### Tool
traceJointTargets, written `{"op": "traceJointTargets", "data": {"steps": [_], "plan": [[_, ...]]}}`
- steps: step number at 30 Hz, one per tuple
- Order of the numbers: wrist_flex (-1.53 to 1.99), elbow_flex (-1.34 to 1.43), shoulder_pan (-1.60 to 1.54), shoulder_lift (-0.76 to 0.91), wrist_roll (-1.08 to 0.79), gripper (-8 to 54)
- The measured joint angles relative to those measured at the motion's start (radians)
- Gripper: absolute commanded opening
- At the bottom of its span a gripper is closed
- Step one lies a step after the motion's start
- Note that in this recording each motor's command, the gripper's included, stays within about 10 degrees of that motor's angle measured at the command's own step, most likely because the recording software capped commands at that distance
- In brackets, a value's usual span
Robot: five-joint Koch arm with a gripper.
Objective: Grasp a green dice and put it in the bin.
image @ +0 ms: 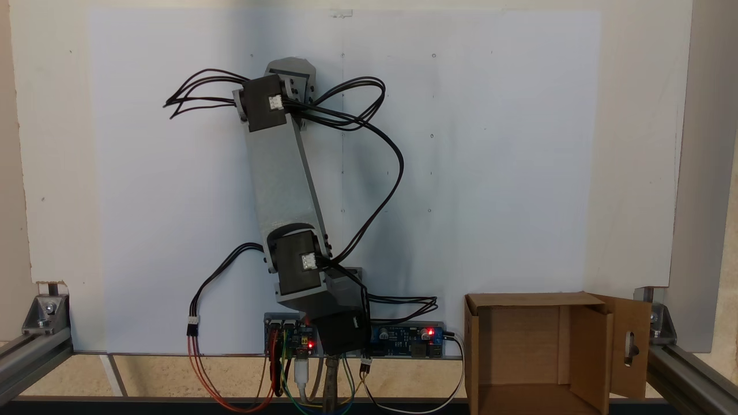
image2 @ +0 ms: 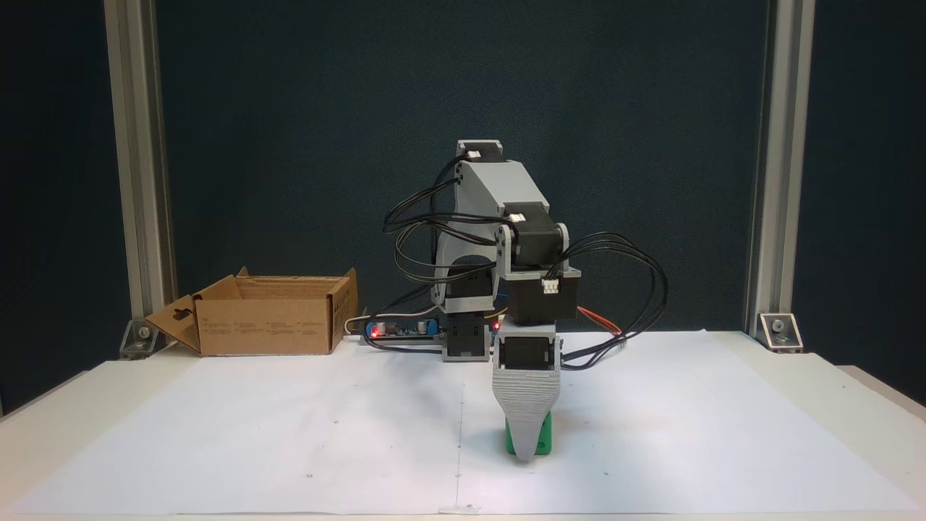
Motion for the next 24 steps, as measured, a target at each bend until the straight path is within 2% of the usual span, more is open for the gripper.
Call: {"op": "traceJointTargets", "data": {"steps": [4, 9, 13, 24], "plan": [[0.000, 0.017, 0.000, 0.003, 0.000, 11.9], [-0.005, 0.057, 0.018, 0.040, 0.000, 11.5], [0.002, 0.175, 0.061, 0.163, 0.000, 11.5], [0.183, 0.212, 0.270, 0.778, -0.015, 11.5]]}}
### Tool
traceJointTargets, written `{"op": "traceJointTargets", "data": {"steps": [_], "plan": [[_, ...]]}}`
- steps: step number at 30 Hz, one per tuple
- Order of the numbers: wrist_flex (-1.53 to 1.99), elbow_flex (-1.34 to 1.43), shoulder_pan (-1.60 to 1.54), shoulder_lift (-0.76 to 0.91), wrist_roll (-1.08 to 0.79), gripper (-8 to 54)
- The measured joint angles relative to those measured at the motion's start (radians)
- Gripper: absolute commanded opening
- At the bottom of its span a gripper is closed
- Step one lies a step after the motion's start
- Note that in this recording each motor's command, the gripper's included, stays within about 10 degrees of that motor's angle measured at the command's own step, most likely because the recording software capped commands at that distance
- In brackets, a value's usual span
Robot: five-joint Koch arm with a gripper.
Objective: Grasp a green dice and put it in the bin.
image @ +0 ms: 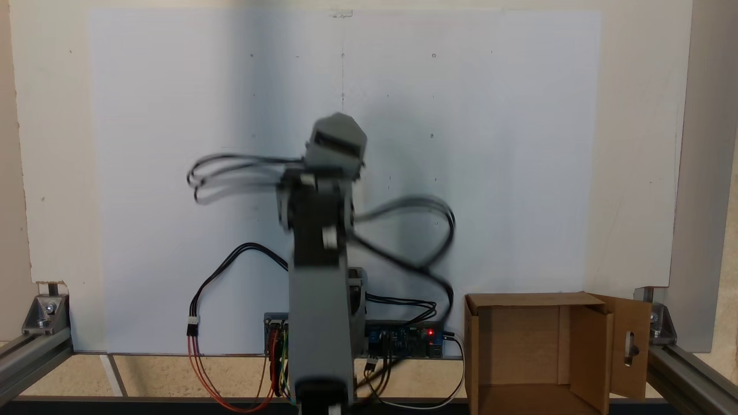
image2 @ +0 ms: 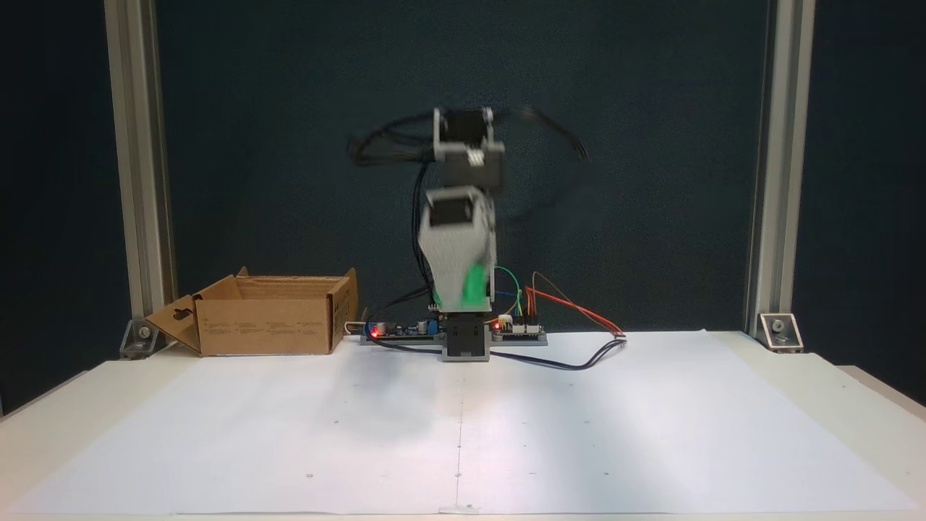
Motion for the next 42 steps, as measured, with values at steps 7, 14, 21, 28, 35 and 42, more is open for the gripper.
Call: {"op": "traceJointTargets", "data": {"steps": [7, 14, 21, 28, 35, 42], "plan": [[0.008, 0.000, 0.310, 0.252, -0.241, 11.5], [-0.009, -0.002, 0.755, 0.278, -0.505, 11.5], [-0.130, 0.000, 1.322, 0.120, -0.512, 11.5], [-0.270, -0.021, 1.624, -0.155, -0.598, 11.5], [-0.365, -0.021, 1.755, -0.316, -0.693, 11.5], [-0.371, -0.023, 1.773, -0.345, -0.721, 32.1]]}}
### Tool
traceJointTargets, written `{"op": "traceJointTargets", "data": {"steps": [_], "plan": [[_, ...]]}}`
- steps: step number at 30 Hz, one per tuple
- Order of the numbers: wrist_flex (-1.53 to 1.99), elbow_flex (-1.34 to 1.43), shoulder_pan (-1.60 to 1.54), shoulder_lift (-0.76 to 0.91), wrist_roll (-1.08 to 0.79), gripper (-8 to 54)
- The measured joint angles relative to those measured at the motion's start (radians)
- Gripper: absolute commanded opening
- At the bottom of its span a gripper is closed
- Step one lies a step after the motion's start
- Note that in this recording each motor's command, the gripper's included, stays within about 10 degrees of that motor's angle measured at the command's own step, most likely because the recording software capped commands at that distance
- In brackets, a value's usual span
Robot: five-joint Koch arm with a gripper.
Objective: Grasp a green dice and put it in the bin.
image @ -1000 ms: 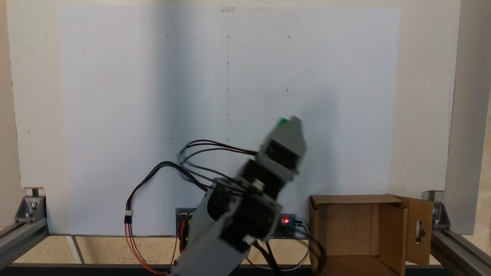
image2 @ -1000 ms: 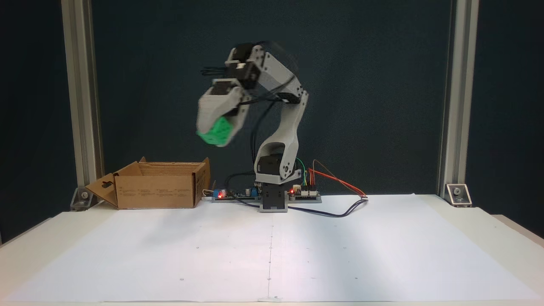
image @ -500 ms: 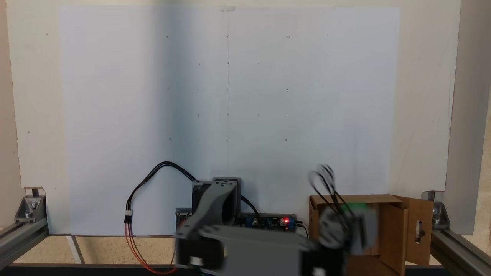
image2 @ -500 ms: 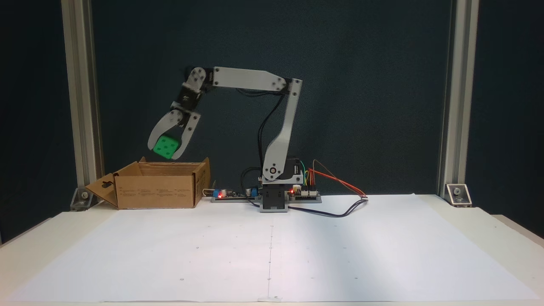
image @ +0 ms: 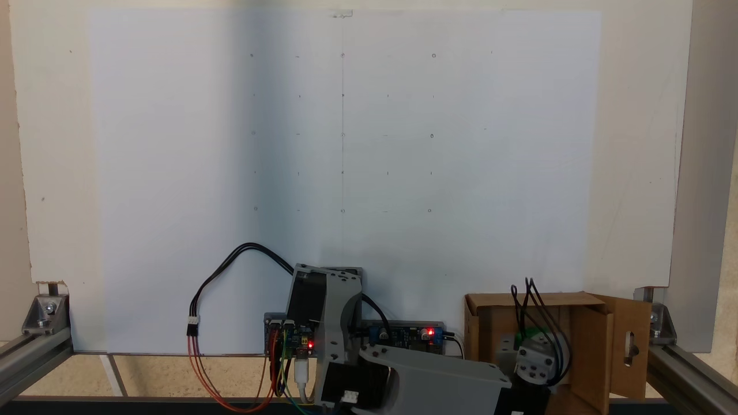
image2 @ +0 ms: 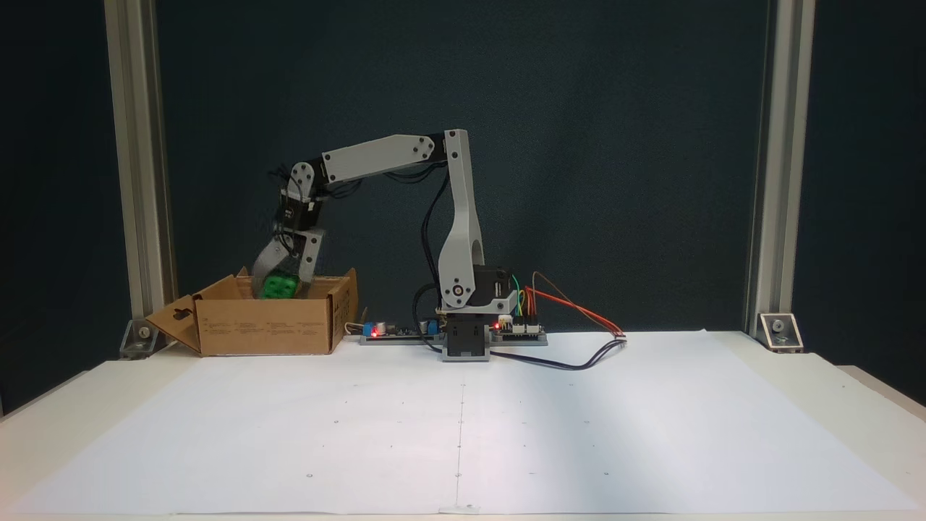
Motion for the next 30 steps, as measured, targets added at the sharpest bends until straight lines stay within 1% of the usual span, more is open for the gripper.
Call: {"op": "traceJointTargets", "data": {"steps": [2, 10, 11, 12, 14, 16, 17, 19, 21, 30], "plan": [[0.002, 0.002, 0.005, -0.003, 0.000, 37.4], [0.000, 0.000, -0.011, 0.020, 0.006, 37.4], [0.000, 0.000, -0.041, 0.083, 0.040, 37.5], [0.002, 0.000, -0.049, 0.101, 0.054, 37.5], [0.002, 0.002, -0.097, 0.192, 0.124, 37.7], [0.002, 0.000, -0.178, 0.284, 0.209, 38.4], [0.002, 0.000, -0.229, 0.321, 0.250, 40.6], [0.002, 0.000, -0.356, 0.370, 0.334, 43.0], [0.002, 0.000, -0.497, 0.394, 0.388, 43.4], [0.002, 0.000, -1.149, 0.480, 0.420, 43.3]]}}
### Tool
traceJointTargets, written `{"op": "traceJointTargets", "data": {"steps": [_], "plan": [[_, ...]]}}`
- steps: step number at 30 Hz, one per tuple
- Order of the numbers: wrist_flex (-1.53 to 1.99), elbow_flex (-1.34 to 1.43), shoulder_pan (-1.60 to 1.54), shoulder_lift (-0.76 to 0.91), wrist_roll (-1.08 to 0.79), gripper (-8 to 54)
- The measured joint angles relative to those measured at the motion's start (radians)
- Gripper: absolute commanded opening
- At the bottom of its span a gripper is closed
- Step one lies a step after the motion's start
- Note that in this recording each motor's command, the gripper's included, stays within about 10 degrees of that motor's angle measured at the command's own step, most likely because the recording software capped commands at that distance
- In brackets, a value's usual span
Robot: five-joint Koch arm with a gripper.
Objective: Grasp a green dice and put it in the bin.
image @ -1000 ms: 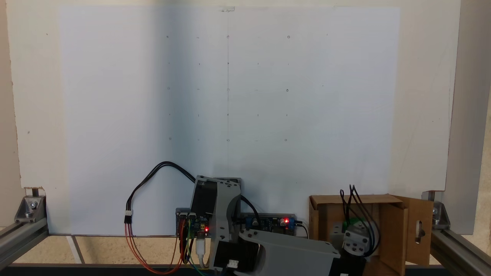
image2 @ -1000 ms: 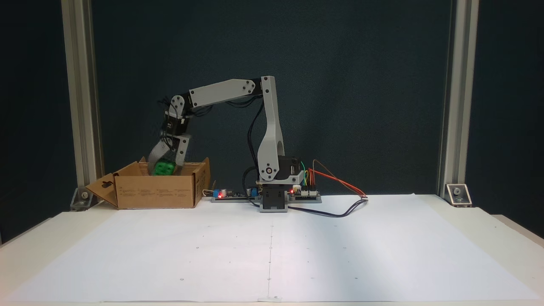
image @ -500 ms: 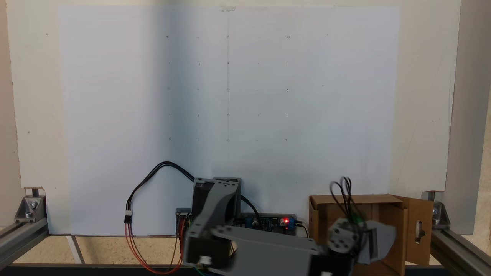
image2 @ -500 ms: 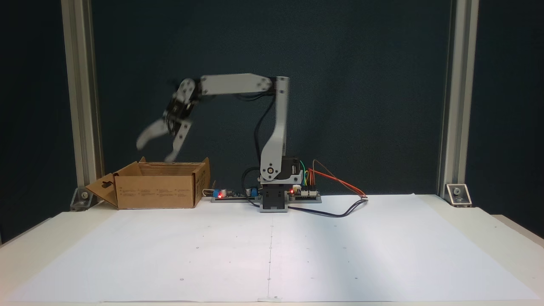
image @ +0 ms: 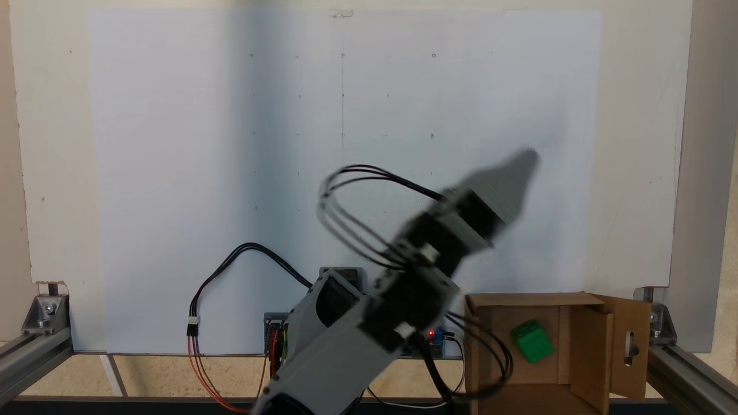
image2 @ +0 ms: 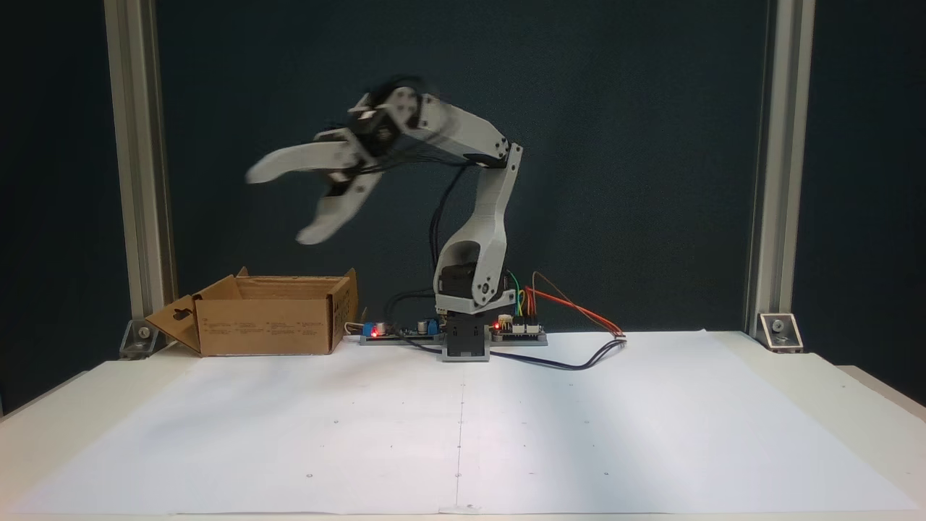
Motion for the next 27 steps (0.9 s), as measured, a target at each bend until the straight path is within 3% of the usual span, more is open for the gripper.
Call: {"op": "traceJointTargets", "data": {"steps": [6, 12, 21, 27], "plan": [[-0.084, 0.020, -0.393, 0.008, 0.002, 43.5], [-0.337, 0.362, -0.603, 0.097, 0.002, 43.6], [-0.724, 0.847, -0.658, 0.281, 0.002, 43.9], [-0.980, 1.060, -0.658, 0.298, 0.000, 43.5]]}}
